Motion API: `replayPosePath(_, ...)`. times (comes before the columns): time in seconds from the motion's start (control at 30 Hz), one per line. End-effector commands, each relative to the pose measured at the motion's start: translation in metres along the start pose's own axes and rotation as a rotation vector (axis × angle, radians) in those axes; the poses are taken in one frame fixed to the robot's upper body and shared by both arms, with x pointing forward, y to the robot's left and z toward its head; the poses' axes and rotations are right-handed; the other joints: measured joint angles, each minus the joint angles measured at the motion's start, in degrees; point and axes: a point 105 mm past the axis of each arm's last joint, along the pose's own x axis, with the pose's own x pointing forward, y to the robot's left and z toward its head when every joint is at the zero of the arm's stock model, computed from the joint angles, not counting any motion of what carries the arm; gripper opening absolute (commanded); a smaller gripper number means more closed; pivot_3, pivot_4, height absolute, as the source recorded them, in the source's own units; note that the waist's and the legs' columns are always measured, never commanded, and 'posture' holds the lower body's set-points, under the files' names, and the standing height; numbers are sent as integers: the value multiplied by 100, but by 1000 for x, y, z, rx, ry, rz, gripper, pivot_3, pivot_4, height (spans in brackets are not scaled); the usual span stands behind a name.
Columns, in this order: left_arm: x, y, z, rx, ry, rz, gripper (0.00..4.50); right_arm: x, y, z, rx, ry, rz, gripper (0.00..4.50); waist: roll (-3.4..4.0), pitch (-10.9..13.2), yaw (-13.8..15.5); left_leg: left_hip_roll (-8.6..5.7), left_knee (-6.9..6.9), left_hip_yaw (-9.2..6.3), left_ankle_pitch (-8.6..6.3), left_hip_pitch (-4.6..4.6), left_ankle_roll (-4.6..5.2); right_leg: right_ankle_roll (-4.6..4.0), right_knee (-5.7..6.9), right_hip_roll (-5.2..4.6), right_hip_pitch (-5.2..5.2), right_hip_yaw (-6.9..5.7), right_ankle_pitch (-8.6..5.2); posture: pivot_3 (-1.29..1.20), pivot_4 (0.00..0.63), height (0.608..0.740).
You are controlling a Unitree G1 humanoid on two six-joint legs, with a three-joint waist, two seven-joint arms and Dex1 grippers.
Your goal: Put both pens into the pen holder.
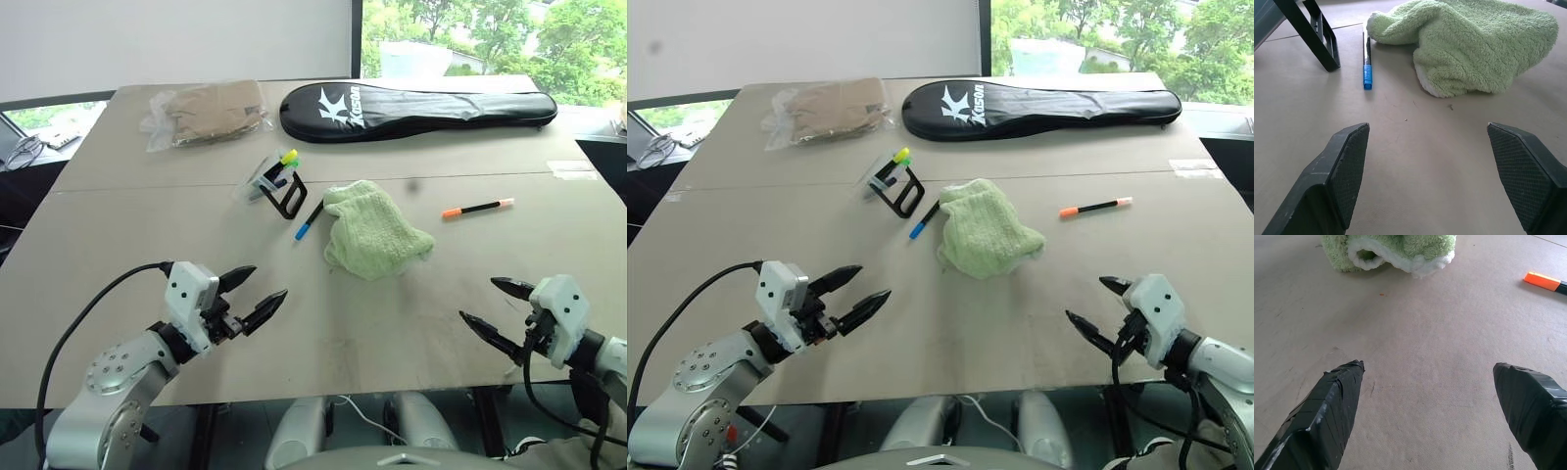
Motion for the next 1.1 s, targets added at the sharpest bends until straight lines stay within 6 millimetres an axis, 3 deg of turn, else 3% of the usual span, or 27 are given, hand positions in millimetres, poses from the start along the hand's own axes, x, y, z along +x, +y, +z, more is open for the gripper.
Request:
replayPosePath(0.03, 6, -6, 21, 48, -70, -45, 3993, -1, 4, 12, -19, -42, 44, 4500, 0, 0, 0, 0, 0, 0, 0, 0, 0, 0, 0, 0, 0, 0, 0, 0, 150, 740)
replayPosePath(0.2, 32, -20, 53, 99, -136, -158, 3993, 5, 4, 23, -5, -102, 58, 4500, 0, 1, 24, -1, 9, -15, 0, 8, 1, -1, 1, 0, 22, -15, 0, 0, 150, 740)
replayPosePath(0.3, 64, -29, 74, 131, -146, -197, 3993, 2, 11, 32, 14, -136, 92, 4500, -1, 3, 56, -5, 9, -20, 0, 5, 0, 0, -3, -1, 22, -20, 0, 0, 150, 740)
replayPosePath(0.4, 101, -30, 74, 150, 18, -190, 3993, -2, 13, 43, -22, -162, 84, 4500, -2, 3, 89, -10, 16, -29, 1, -2, -1, 1, -1, 0, 24, -30, 0, 0, 150, 740)
replayPosePath(0.5, 125, -37, 75, 108, 119, -259, 3993, -5, 15, 49, -43, -171, 73, 4500, -2, 2, 5, -20, 20, -33, 1, -1, 0, 3, 2, 5, 26, -32, -1, 0, 150, 740)
replayPosePath(0.6, 144, -43, 55, 177, 301, -290, 3993, -12, 21, 54, -56, -177, 91, 4500, -5, 4, -29, -22, 18, -35, 1, -6, -1, 3, 0, 22, 19, -34, -1, 0, 150, 740)
replayPosePath(0.73, 167, -50, 29, 235, 430, -315, 3993, -21, 30, 76, -98, -260, 105, 4500, -4, 5, -2, -20, 18, -36, 2, -8, -2, 3, 3, 25, 15, -28, -1, 0, 150, 740)
replayPosePath(0.83, 178, -48, 19, 253, 445, -299, 3139, -22, 41, 83, -83, -284, 142, 4500, -6, 5, -5, -19, 21, -39, 2, -8, -2, 3, 2, 25, 18, -27, -1, 0, 150, 740)
replayPosePath(1.0, 178, -48, 23, 271, 402, -320, 1137, -18, 46, 78, -62, -272, 145, 4500, -3, 2, 22, -20, 23, -43, 2, -6, -3, 3, 1, -1, 22, -32, -1, 0, 150, 740)
replayPosePath(1.07, 174, -51, 34, 240, 327, -362, 189, -16, 45, 75, -67, -264, 141, 4500, -3, 2, 14, -23, 24, -42, 2, -7, -3, 3, 0, -5, 22, -31, -1, 0, 150, 740)
replayPosePath(1.1, 168, -57, 46, 199, 263, -412, 77, -14, 44, 75, -64, -265, 141, 4500, -3, 2, 12, -23, 23, -42, 2, -7, -3, 3, 0, -5, 22, -31, -1, 0, 150, 740)
